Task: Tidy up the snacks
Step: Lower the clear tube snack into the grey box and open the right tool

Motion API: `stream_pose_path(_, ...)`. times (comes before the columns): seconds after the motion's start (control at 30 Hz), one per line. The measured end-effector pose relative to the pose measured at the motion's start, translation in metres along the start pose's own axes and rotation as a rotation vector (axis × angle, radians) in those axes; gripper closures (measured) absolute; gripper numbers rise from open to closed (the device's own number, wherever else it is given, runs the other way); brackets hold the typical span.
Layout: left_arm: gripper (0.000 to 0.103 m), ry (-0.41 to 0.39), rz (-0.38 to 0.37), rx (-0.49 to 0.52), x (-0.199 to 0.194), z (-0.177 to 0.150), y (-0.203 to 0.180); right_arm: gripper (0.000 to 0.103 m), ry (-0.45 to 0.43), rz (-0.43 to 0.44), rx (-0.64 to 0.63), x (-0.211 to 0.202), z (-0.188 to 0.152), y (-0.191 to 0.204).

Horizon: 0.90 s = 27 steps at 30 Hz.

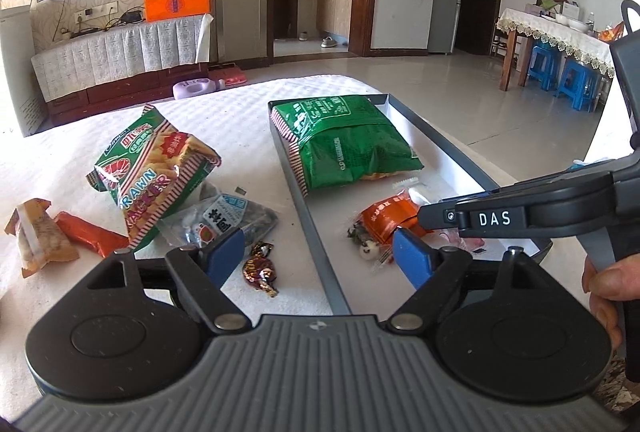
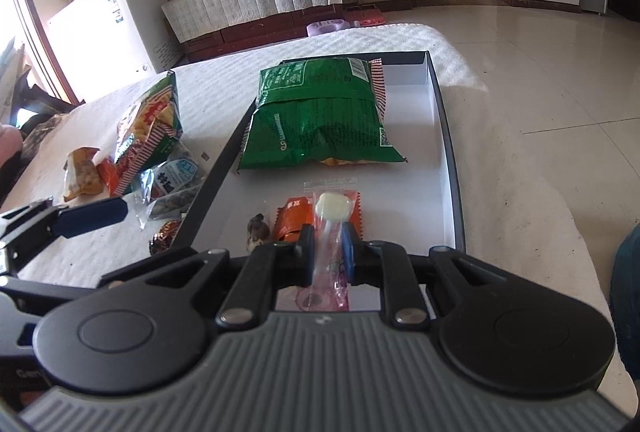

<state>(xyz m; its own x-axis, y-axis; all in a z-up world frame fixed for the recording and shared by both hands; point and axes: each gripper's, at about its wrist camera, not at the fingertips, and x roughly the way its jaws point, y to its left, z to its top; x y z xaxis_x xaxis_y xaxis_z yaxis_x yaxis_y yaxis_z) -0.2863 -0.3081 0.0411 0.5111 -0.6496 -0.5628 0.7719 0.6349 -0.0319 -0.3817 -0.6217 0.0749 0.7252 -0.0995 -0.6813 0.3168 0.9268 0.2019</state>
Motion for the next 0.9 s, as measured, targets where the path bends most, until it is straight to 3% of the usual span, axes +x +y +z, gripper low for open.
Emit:
stream_pose_path(0.47,0.015,0.005,0.011,0.003,-0.003,-0.003,0.004,0.084,-0.018,-0.006,0.019,-0.002,0.001,0.000)
stream_pose_path(0.57,0.014,0.005,0.012,0.004,-0.004,-0.004,0.003,0.079,-0.033,-0.002,0.032,-0.005,0.003,0.000)
stream_pose_path(0.67,0.013,0.005,0.016,0.005,-0.005,-0.004,0.004,0.064,-0.050,-0.004,0.041,-0.009,0.004,0.001)
stream_pose_path(0.9,0.013,0.005,0.030,-0.001,-0.008,-0.006,0.010,0.063,-0.085,-0.003,0.063,-0.019,0.004,0.000)
